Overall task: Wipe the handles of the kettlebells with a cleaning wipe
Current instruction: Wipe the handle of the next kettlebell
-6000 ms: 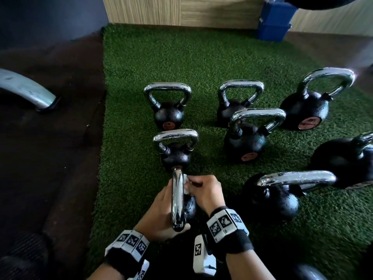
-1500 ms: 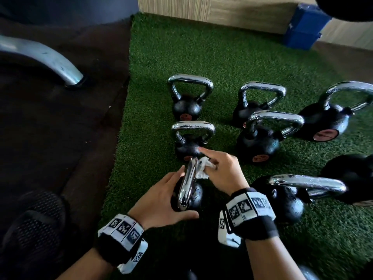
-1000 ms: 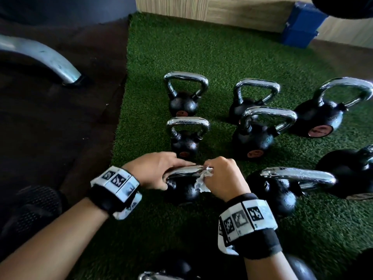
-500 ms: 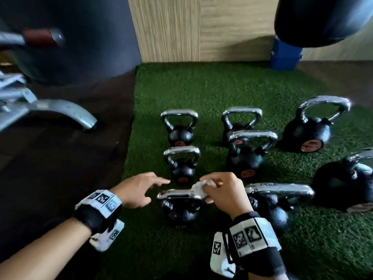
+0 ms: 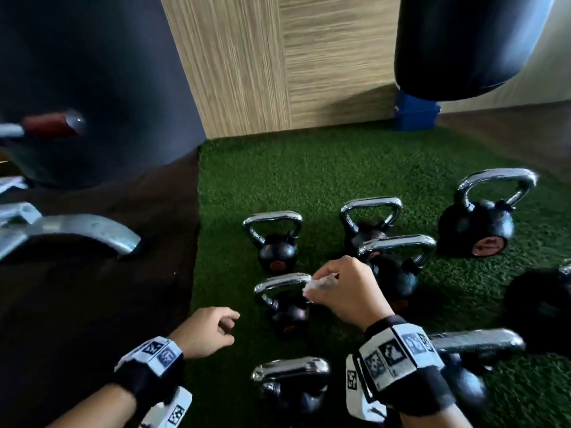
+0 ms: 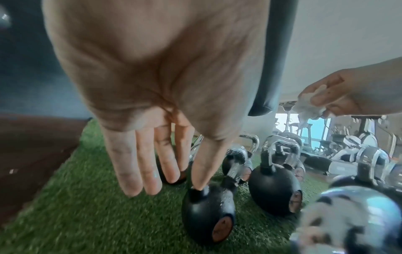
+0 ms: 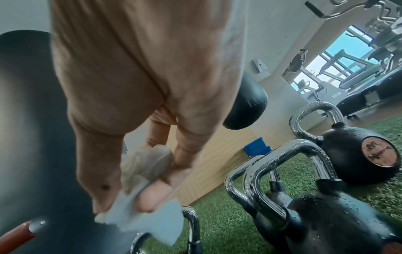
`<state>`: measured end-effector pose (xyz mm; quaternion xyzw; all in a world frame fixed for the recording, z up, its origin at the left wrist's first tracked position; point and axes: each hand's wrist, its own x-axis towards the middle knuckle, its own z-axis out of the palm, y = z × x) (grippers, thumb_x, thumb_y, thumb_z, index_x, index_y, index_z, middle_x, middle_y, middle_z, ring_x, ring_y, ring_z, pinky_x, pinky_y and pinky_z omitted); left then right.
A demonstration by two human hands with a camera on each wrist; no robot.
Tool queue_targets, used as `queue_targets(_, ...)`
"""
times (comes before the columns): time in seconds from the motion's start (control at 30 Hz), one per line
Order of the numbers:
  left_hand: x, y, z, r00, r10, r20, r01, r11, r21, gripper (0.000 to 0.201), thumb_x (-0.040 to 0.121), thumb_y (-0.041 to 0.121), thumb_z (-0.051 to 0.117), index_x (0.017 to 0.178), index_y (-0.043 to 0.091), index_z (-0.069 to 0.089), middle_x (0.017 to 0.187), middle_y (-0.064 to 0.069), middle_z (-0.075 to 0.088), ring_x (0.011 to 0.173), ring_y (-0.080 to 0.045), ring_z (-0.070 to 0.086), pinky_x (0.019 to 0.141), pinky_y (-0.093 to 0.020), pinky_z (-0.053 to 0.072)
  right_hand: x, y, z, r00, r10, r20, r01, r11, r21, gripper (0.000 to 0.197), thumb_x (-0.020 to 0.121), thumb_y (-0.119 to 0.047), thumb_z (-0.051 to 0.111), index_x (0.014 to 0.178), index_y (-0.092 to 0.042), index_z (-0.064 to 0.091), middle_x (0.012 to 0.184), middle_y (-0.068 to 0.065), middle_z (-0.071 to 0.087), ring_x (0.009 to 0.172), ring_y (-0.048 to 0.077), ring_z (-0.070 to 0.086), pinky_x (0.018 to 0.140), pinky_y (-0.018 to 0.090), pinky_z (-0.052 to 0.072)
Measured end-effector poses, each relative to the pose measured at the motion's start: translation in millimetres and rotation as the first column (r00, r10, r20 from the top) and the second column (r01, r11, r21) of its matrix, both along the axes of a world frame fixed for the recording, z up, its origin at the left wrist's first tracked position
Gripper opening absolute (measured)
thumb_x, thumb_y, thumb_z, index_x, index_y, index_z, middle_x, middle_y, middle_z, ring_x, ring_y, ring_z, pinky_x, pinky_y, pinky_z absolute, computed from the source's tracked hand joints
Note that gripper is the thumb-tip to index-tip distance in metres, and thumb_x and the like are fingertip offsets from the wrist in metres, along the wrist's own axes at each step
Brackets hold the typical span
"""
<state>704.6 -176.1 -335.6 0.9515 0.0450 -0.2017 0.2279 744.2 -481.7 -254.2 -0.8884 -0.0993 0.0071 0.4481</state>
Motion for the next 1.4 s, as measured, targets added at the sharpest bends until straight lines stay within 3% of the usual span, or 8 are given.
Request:
queue_targets(0.23, 68, 9, -93, 0.993, 0.002, -0.117, -0.032, 0.966, -0.256, 0.123, 0.057, 0.069, 0.087, 0.157, 0.034, 0.024, 0.152, 0.014, 0.039, 0.14, -0.011, 0.043, 0.105, -0.023, 0.042, 42, 26, -38, 0.996, 0.037, 0.079, -0.03, 0.996, -0.088, 0.014, 0.074, -0.017, 0.08, 0.085, -0.026, 0.08, 0.082, -0.014, 0.071, 0.079, -0.001, 0.064, 0.067, 0.0, 0.042)
queue_targets(0.4, 94, -29, -142, 0.977, 0.191, -0.098, -0.215, 0.855, -0.472, 0.075, 0.039, 0.087, 0.079, 0.101, 0.048, 0.07, 0.097, 0.027, 0.073, 0.101, 0.002, 0.067, 0.089, -0.02, 0.051, 53, 47, -57, 0.986, 0.132, 0.104, -0.12, 0.985, -0.122, 0.034, 0.074, -0.008, 0.075, 0.104, -0.024, 0.07, 0.091, -0.011, 0.072, 0.082, 0.001, 0.066, 0.072, 0.005, 0.045)
queue_targets(0.53, 107, -41, -153, 0.988, 0.156, -0.009, -0.128, 0.777, -0.617, 0.06, 0.055, 0.092, 0.068, 0.109, 0.066, 0.063, 0.107, 0.033, 0.072, 0.102, 0.013, 0.065, 0.096, -0.021, 0.049, 64, 56, -63, 0.978, 0.12, 0.17, -0.084, 0.975, -0.205, 0.027, 0.074, -0.003, 0.073, 0.096, -0.019, 0.075, 0.092, -0.009, 0.068, 0.078, 0.002, 0.062, 0.069, 0.004, 0.044)
queue_targets(0.63, 120, -30, -152, 0.999, 0.037, -0.003, -0.03, 0.764, -0.645, 0.054, 0.062, 0.085, 0.072, 0.111, 0.068, 0.061, 0.112, 0.036, 0.069, 0.104, 0.017, 0.063, 0.095, -0.02, 0.046, 68, 62, -64, 0.978, 0.134, 0.157, -0.092, 0.965, -0.246, 0.025, 0.079, -0.006, 0.072, 0.1, -0.019, 0.079, 0.1, -0.007, 0.061, 0.083, 0.007, 0.063, 0.075, 0.017, 0.053)
queue_targets(0.8, 122, -27, -165, 0.996, 0.026, 0.091, 0.033, 0.802, -0.596, 0.056, 0.068, 0.087, 0.066, 0.117, 0.059, 0.063, 0.112, 0.031, 0.071, 0.107, 0.011, 0.065, 0.101, -0.028, 0.049, 75, 74, -63, 0.971, 0.153, 0.182, -0.083, 0.936, -0.343, 0.022, 0.084, -0.013, 0.072, 0.104, -0.019, 0.079, 0.098, -0.007, 0.068, 0.09, 0.007, 0.062, 0.08, 0.015, 0.047)
queue_targets(1.03, 107, -36, -162, 0.974, 0.144, 0.177, -0.027, 0.843, -0.537, 0.057, 0.063, 0.096, 0.054, 0.101, 0.057, 0.07, 0.094, 0.034, 0.073, 0.088, 0.014, 0.066, 0.088, -0.025, 0.056, 77, 97, -62, 0.975, 0.198, 0.102, -0.138, 0.895, -0.424, 0.015, 0.087, -0.008, 0.071, 0.099, -0.016, 0.078, 0.099, -0.002, 0.068, 0.091, 0.016, 0.067, 0.082, 0.029, 0.056)
queue_targets(1.23, 106, -39, -162, 0.965, 0.18, 0.191, -0.061, 0.861, -0.506, 0.083, 0.058, 0.102, 0.048, 0.099, 0.036, 0.078, 0.089, 0.025, 0.076, 0.089, 0.007, 0.069, 0.089, -0.031, 0.057, 76, 79, -65, 0.991, 0.097, 0.094, -0.047, 0.9, -0.434, 0.017, 0.086, 0.001, 0.068, 0.09, -0.013, 0.075, 0.085, -0.008, 0.06, 0.079, 0.012, 0.063, 0.061, 0.011, 0.044)
queue_targets(1.4, 103, -36, -160, 0.968, 0.172, 0.182, -0.05, 0.844, -0.533, 0.076, 0.057, 0.102, 0.048, 0.097, 0.043, 0.076, 0.087, 0.031, 0.074, 0.086, 0.012, 0.068, 0.088, -0.028, 0.057, 73, 80, -67, 0.984, 0.158, 0.079, -0.106, 0.885, -0.454, 0.023, 0.084, 0.007, 0.066, 0.094, -0.012, 0.074, 0.095, -0.002, 0.064, 0.085, 0.015, 0.065, 0.074, 0.027, 0.054)
